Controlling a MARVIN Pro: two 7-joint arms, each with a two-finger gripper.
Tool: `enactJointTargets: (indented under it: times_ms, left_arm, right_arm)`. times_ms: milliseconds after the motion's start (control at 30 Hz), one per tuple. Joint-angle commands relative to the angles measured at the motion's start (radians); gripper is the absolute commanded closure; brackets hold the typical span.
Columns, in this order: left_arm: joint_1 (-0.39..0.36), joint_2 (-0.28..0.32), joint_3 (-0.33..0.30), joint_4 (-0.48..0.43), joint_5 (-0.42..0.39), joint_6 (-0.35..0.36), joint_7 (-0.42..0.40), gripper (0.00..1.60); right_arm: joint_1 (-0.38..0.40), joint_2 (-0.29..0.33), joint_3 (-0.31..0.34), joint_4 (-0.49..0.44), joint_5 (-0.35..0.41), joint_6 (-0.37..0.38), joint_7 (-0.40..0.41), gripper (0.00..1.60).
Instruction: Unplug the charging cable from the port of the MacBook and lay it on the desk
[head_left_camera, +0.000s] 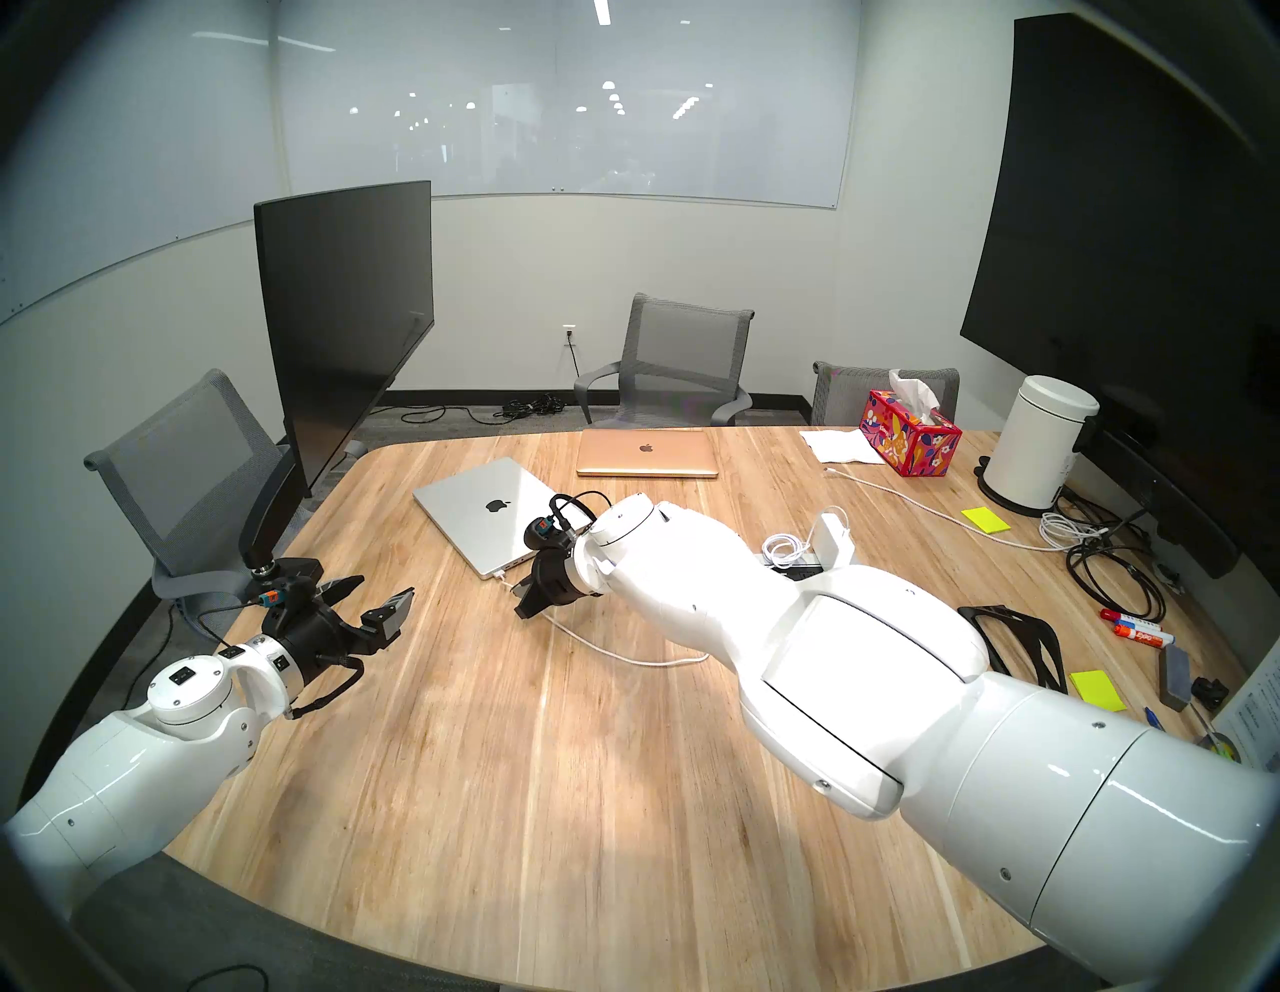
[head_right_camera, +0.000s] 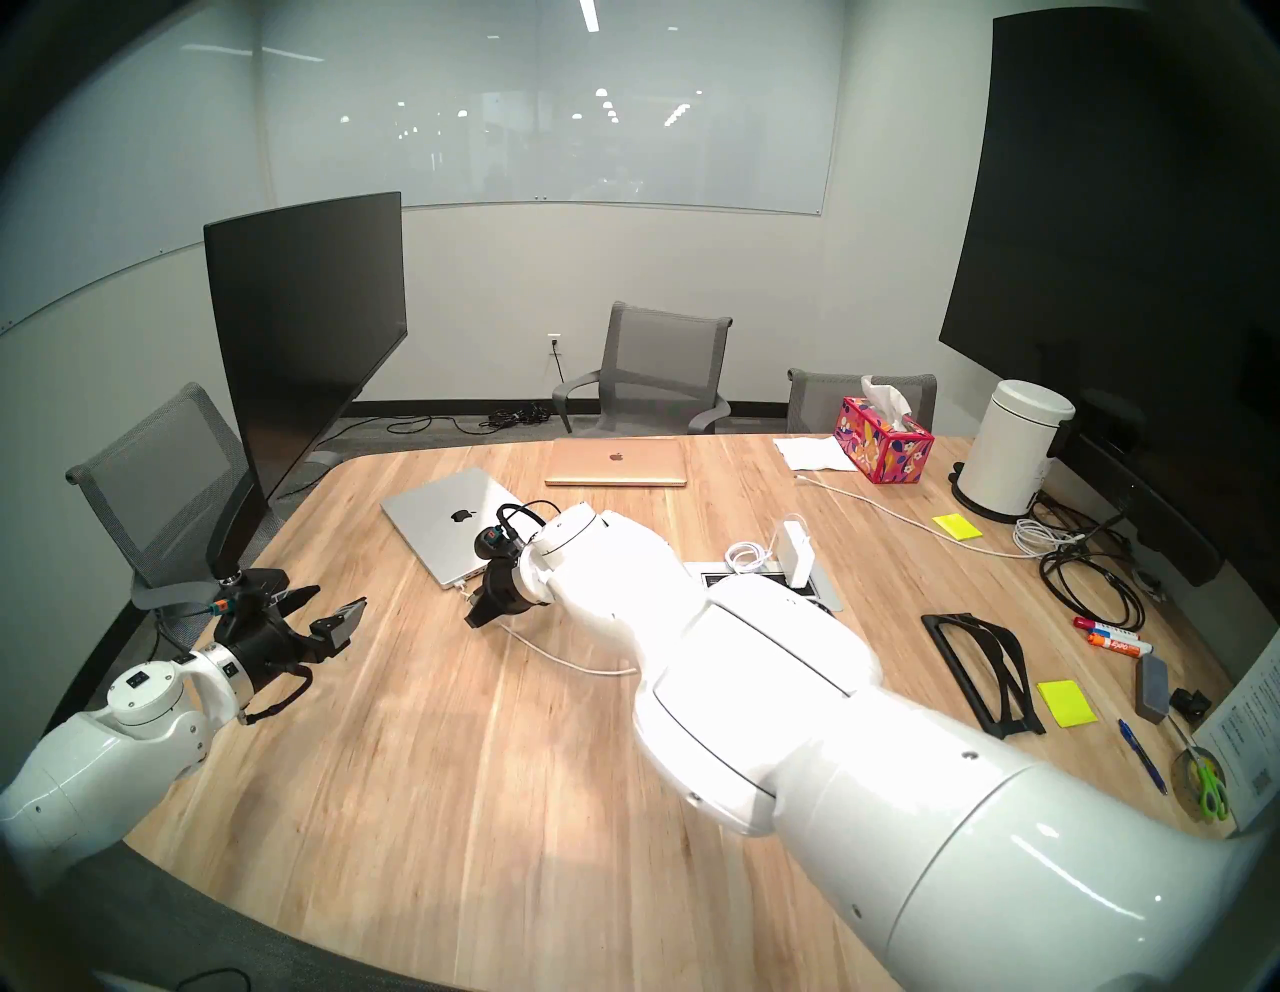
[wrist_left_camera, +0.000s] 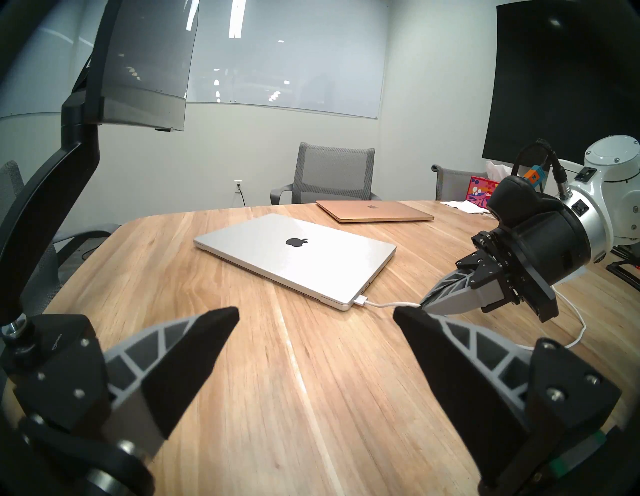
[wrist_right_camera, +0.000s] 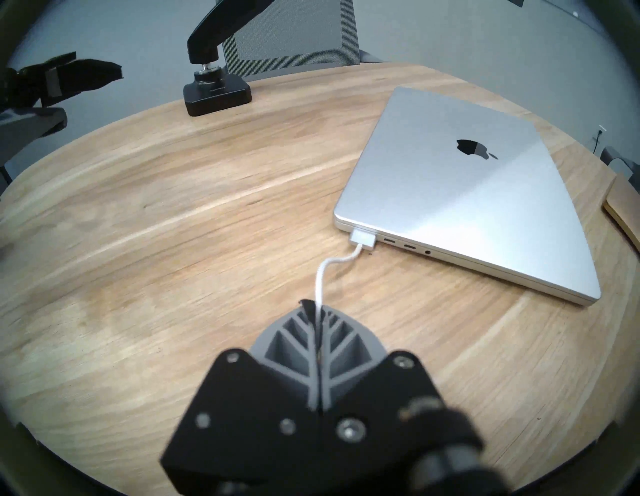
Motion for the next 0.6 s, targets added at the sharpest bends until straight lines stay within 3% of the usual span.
enactJointTargets:
  times_ms: [0, 267, 567]
  left_arm:
    - [-0.005, 0.004, -0.011, -0.013, 0.001, -0.01, 0.0, 0.0]
    - [-0.005, 0.004, -0.01, -0.013, 0.001, -0.01, 0.0, 0.0]
    - [-0.005, 0.005, -0.011, -0.013, 0.001, -0.011, 0.001, 0.0]
  right_arm:
    - [0.045, 0.025, 0.033, -0.036, 0.024, -0.022, -0.003, 1.6]
    - [0.049, 0.061, 0.058, -0.071, 0.028, -0.018, 0.018, 1.6]
    - [0.001, 0.107, 0.066, -0.165, 0.027, 0.029, 0.058, 1.6]
